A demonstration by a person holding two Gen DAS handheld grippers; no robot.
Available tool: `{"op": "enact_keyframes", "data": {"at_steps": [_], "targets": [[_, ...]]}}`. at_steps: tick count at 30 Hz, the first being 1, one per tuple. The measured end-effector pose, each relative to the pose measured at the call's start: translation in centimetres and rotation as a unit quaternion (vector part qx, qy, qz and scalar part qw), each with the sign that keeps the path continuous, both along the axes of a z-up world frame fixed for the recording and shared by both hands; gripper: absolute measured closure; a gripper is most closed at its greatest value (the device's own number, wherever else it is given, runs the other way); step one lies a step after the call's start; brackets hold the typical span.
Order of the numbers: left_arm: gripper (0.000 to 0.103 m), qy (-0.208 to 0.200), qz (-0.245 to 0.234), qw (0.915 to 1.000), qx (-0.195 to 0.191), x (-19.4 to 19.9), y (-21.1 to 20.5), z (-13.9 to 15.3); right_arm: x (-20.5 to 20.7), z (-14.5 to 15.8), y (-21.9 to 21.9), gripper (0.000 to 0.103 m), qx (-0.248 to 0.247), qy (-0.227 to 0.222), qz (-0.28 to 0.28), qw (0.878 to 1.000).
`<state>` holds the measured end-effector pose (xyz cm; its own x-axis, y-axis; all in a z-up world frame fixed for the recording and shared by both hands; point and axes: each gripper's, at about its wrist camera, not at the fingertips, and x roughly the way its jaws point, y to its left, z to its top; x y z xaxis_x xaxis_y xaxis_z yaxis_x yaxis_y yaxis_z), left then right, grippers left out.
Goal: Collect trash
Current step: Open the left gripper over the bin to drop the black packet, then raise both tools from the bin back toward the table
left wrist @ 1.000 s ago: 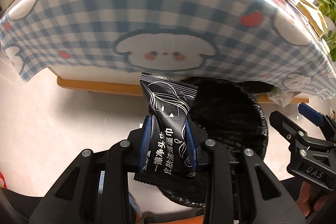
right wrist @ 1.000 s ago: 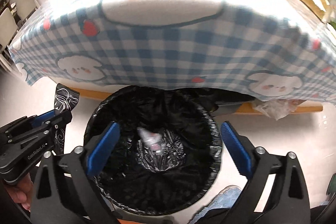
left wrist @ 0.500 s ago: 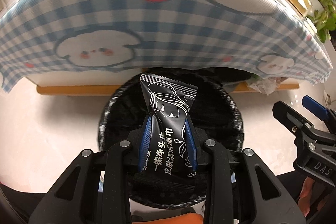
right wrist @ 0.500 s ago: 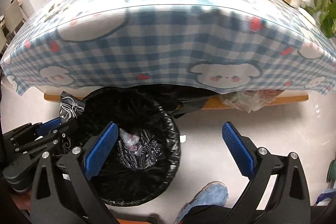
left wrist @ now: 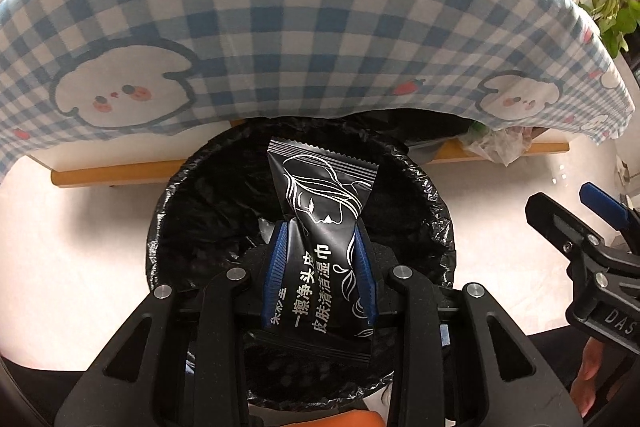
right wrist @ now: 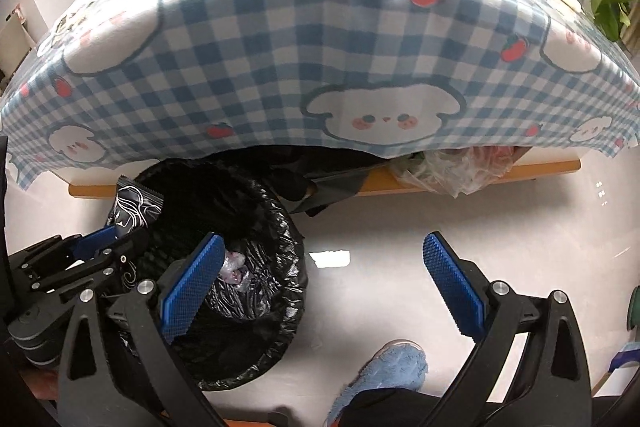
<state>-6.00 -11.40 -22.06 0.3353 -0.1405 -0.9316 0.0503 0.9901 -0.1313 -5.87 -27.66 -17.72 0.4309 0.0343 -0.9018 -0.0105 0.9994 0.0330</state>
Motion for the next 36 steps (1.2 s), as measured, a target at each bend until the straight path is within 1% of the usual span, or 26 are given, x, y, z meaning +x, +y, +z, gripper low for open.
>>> {"op": "enact_keyframes", "data": {"at_steps": [3,6,8,10,11,13,14,16,21,26,30,36], "targets": [[0.059,-0.003,0.003,0.9999,0.01,-0.1,-0.1,-0.2,0.0,-0.2,-0.2,0.007,0.0,0.001,-0.002,1.0],[0.055,0.002,0.009,0.9999,0.011,0.0,0.2,-0.5,0.1,-0.4,-0.3,0.007,0.0,0.001,-0.003,1.0],[0.05,0.004,0.012,0.9998,0.013,0.0,0.4,-0.7,0.1,-0.4,-0.3,0.007,0.0,0.001,-0.002,1.0],[0.041,0.004,0.015,0.9998,0.012,0.1,0.7,-0.8,0.2,-0.4,-0.2,0.007,0.0,0.0,0.0,1.0],[0.039,0.001,0.018,0.9998,0.012,0.1,0.8,-0.7,0.2,-0.4,-0.1,0.007,-0.001,-0.001,0.002,1.0],[0.031,-0.005,0.019,0.9997,0.013,0.0,1.1,-0.2,0.2,-0.3,0.1,0.007,-0.003,-0.002,0.003,1.0],[0.029,-0.008,0.02,0.9997,0.013,0.0,1.4,0.1,0.3,-0.3,0.2,0.007,-0.003,-0.002,0.004,1.0],[0.02,-0.014,0.022,0.9996,0.013,-0.2,1.8,0.8,0.2,0.1,0.4,0.007,-0.003,-0.003,0.006,1.0],[0.007,-0.035,0.03,0.9989,0.006,-1.0,3.5,3.4,0.1,1.8,1.0,0.007,-0.001,-0.016,0.012,1.0],[0.006,-0.059,0.041,0.9973,0.013,-1.9,5.3,6.5,0.1,4.1,2.1,0.007,0.005,-0.035,0.022,0.999],[0.006,-0.068,0.045,0.9965,0.015,-2.2,6.1,8.3,-0.1,6.2,3.0,0.007,0.001,-0.05,0.035,0.998],[0.006,-0.078,0.048,0.9957,0.016,-2.3,7.1,10.6,-0.7,8.8,3.1,0.007,0.001,-0.066,0.036,0.997]]}}
